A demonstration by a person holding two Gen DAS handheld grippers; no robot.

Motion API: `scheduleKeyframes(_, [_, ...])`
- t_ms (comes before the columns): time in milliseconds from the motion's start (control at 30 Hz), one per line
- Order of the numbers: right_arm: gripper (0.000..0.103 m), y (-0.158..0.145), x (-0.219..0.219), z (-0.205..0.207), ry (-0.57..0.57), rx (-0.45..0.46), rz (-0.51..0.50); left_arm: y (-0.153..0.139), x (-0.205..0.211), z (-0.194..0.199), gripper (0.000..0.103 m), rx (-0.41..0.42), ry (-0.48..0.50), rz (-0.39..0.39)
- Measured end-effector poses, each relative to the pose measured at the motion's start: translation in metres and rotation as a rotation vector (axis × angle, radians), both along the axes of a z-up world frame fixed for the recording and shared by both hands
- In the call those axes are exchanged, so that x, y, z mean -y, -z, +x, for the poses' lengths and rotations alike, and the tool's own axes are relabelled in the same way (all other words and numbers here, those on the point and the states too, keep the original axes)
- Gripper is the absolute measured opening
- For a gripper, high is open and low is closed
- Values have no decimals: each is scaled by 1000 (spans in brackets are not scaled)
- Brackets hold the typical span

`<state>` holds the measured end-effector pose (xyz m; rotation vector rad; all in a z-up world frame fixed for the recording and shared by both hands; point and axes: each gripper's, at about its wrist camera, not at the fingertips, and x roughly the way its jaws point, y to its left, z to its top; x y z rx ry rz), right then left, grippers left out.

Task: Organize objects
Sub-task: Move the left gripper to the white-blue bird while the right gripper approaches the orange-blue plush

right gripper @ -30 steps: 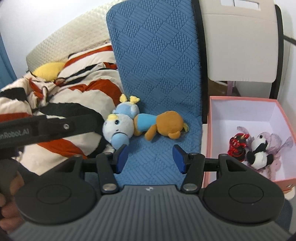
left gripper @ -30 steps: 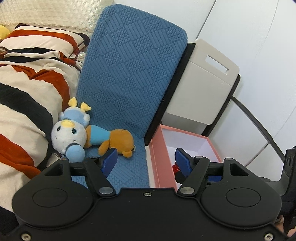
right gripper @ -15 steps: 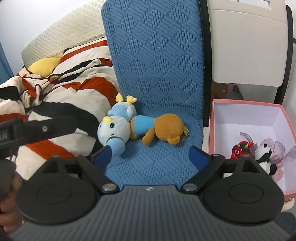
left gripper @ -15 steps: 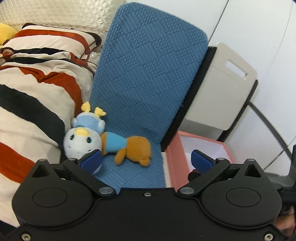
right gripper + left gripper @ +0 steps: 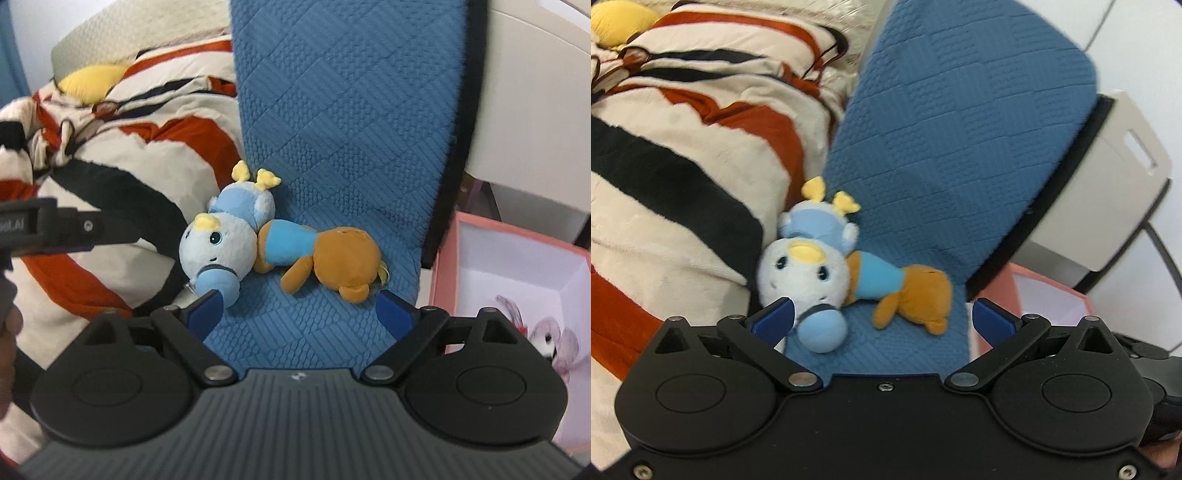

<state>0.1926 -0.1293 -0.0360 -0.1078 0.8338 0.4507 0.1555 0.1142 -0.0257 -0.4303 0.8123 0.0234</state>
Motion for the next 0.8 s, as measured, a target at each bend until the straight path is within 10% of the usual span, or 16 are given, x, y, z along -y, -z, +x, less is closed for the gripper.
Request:
scheduleKeyframes(467, [91, 65, -60, 82, -215, -27, -145, 80, -37, 74, 103, -151, -52, -27])
scheduleKeyframes(800, [91, 118, -83, 141, -477, 7, -352, 118, -27, 133, 103, -215, 7, 100])
